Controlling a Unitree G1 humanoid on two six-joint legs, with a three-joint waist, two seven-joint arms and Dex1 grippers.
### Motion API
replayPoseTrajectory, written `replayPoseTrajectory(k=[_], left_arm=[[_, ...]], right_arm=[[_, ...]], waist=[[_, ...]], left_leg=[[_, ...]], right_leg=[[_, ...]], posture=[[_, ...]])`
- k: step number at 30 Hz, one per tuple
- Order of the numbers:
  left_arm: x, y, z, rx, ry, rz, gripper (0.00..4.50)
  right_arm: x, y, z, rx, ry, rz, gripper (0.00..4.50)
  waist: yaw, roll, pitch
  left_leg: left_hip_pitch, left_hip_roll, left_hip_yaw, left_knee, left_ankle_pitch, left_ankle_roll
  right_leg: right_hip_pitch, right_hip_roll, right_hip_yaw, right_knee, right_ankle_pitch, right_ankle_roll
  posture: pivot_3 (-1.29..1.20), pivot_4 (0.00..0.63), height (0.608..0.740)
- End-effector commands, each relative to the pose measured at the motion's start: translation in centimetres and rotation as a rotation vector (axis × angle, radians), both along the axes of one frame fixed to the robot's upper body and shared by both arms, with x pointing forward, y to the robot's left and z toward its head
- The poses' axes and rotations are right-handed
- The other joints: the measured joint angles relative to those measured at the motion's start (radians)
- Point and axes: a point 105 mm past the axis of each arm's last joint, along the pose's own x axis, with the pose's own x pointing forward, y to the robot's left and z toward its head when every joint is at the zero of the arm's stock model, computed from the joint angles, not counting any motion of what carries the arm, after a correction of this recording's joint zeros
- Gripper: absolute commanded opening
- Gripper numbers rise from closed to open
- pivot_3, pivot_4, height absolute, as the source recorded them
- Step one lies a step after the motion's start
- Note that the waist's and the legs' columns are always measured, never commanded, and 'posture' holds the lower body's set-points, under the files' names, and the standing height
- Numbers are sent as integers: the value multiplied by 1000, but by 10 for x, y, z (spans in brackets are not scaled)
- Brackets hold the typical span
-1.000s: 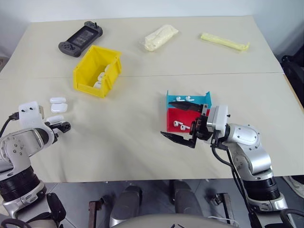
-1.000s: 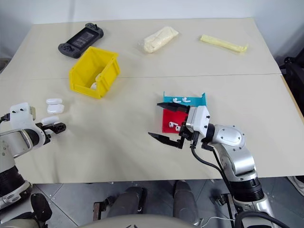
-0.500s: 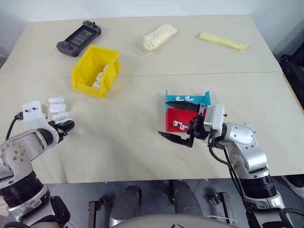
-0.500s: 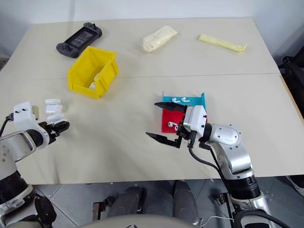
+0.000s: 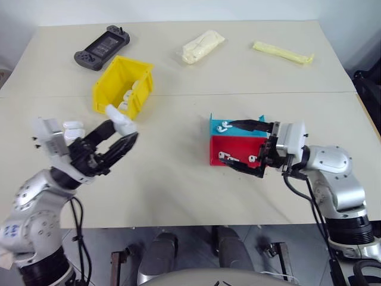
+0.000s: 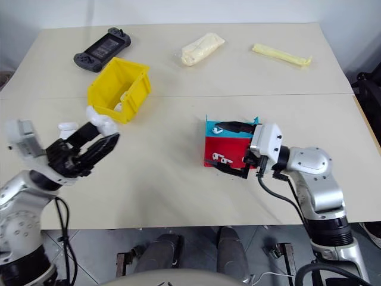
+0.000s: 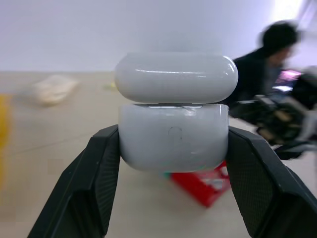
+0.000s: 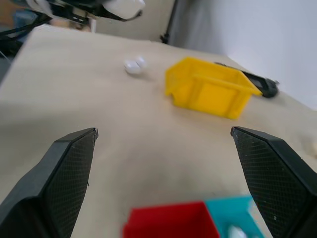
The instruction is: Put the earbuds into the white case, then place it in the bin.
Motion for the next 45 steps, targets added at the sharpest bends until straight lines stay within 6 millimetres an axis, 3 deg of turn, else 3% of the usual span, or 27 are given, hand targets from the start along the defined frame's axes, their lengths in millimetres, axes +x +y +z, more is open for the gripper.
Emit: replayPoseTrajectory(k=[1, 7, 9, 13, 18, 22, 26, 29, 31, 35, 39, 45], left_arm=[[-6, -33, 0, 4, -99, -185, 2774], [-1, -92, -10, -59, -208, -487, 2774], [0, -102, -11, -75, -245, -521, 2774], [-6, -137, -7, -144, -316, -686, 2774], [-10, -143, -6, -173, -386, -750, 2774], [-7, -141, -8, -156, -389, -745, 2774], [-4, -135, -14, -106, -377, -715, 2774], [-3, -133, -16, -87, -373, -703, 2774], [-3, -133, -15, -88, -372, -699, 2774], [-3, -132, -15, -76, -369, -677, 2774], [-5, -131, -16, -69, -364, -653, 2774], [-9, -128, -17, -66, -350, -631, 2774]], right_arm=[[-5, -21, 11, -3, -45, -91, 4500], [-28, -81, -1, -98, -9, -340, 4500], [-35, -91, -2, -110, 4, -381, 4500], [-62, -125, -16, -208, 81, -504, 4500], [-75, -139, -14, -266, 127, -553, 4500], [-72, -124, -11, -335, 224, -497, 4500], [-54, -72, 9, -411, 340, -306, 4500], [-45, -70, 0, -566, 508, -348, 4500], [-44, -60, 2, -608, 527, -290, 4500], [-22, -39, -6, -683, 480, -236, 4500], [1, -33, -19, -765, 452, -273, 4500], [18, -26, -23, -821, 412, -261, 4500]], waist=[[-1, 0, 0], [5, 0, 0], [1, 0, 0], [3, 0, 0], [-4, -1, 1], [-1, 0, 0], [-4, 0, 0], [10, 1, 1], [26, 0, 1], [26, 0, 1], [27, -1, 1], [25, 0, 1]], left_leg=[[0, 0, 1, 0, 0, 0], [-1, -5, 2, 1, -1, 2], [0, -5, 3, 1, 0, 2], [1, -5, 6, 0, 0, 3], [2, -6, 8, 1, -1, 5], [3, -5, 8, 1, -1, 5], [3, -5, 8, 3, -1, 5], [1, -3, 6, 3, -1, 5], [-2, 1, 1, 4, -1, 4], [-4, -1, 5, 5, -2, 6], [-6, -1, 5, 8, -4, 7], [-6, -1, 5, 9, -4, 7]], right_leg=[[0, 0, 0, 0, 0, 0], [0, 0, 1, -1, 1, 1], [0, 0, 2, -1, 1, 2], [0, 1, 4, 0, 1, 2], [1, 1, 7, -2, 2, 4], [1, 2, 7, -1, 2, 4], [1, 1, 9, 0, 3, 4], [1, 2, 5, -2, 3, 4], [0, 1, 0, -4, 3, 3], [-1, -1, 2, -8, 3, 5], [-1, -1, 1, -8, 4, 5], [-2, 0, 2, -7, 4, 5]], posture=[[0, 150, 740], [0, 150, 740], [0, 150, 740], [0, 150, 740], [0, 150, 740], [0, 150, 740], [0, 150, 740], [0, 150, 740], [0, 150, 740], [0, 150, 740], [0, 150, 740], [0, 150, 740]])
